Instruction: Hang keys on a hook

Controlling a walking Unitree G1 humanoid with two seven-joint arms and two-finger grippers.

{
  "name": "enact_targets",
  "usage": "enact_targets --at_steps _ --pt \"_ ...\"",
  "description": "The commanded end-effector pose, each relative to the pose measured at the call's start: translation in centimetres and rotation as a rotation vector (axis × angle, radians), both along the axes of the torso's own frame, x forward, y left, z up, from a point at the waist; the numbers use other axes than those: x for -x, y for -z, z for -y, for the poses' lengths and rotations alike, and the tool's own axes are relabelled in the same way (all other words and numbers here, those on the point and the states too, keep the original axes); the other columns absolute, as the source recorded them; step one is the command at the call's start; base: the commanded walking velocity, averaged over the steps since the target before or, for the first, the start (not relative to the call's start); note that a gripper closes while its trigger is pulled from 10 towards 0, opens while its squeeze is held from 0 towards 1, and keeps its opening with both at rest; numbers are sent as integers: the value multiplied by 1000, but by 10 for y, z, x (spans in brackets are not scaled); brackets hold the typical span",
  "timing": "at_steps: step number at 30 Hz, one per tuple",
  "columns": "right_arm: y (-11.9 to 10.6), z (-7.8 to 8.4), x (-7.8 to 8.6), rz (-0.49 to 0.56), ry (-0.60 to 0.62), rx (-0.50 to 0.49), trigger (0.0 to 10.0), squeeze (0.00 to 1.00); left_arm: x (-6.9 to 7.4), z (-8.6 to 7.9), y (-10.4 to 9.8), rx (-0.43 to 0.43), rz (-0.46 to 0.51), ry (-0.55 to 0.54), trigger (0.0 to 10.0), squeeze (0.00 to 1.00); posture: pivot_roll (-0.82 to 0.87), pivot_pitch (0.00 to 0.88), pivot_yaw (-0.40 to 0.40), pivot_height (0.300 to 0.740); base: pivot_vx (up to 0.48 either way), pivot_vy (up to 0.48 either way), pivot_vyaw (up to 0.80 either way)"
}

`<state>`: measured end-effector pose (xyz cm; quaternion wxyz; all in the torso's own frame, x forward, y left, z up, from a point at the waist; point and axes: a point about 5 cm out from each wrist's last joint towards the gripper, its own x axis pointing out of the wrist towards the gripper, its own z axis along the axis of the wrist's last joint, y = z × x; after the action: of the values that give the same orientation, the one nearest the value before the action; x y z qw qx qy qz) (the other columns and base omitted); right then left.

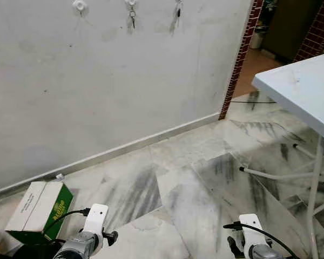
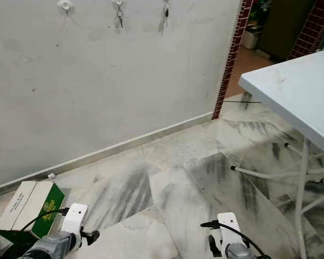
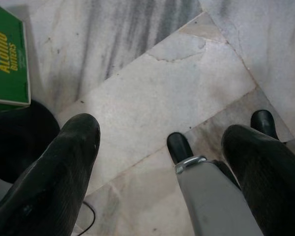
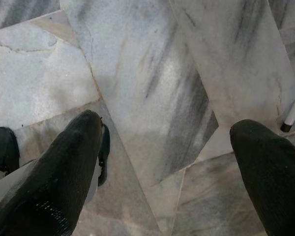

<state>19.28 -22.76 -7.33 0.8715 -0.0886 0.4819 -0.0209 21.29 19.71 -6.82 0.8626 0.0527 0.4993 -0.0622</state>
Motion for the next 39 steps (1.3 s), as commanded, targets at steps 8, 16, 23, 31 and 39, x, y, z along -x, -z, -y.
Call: enact_targets --at_steps 8,16,23,31,39 --pt "1 -8 -2 -4 -8 -3 10000 0 0 -3 -1 10 -5 -2 10000 0 -64 0 45 740 280 0 -756" --pt "3 -9 2 -8 -11 -3 10000 0 0 -3 -1 13 -6 -1 10000 0 -64 0 45 740 212 0 -747" --pt "6 -1 12 -21 -5 2 10000 0 0 -3 -1 15 -7 -1 10000 0 -64 0 45 740 108 0 -678" --pt "4 5 11 -21 -4 8 10000 0 0 -2 -1 17 -9 -3 10000 0 -64 0 45 740 251 0 -705" --pt "1 -2 1 -7 -12 4 10000 0 0 -2 0 18 -11 -2 10000 0 -63 0 46 740 249 0 -732"
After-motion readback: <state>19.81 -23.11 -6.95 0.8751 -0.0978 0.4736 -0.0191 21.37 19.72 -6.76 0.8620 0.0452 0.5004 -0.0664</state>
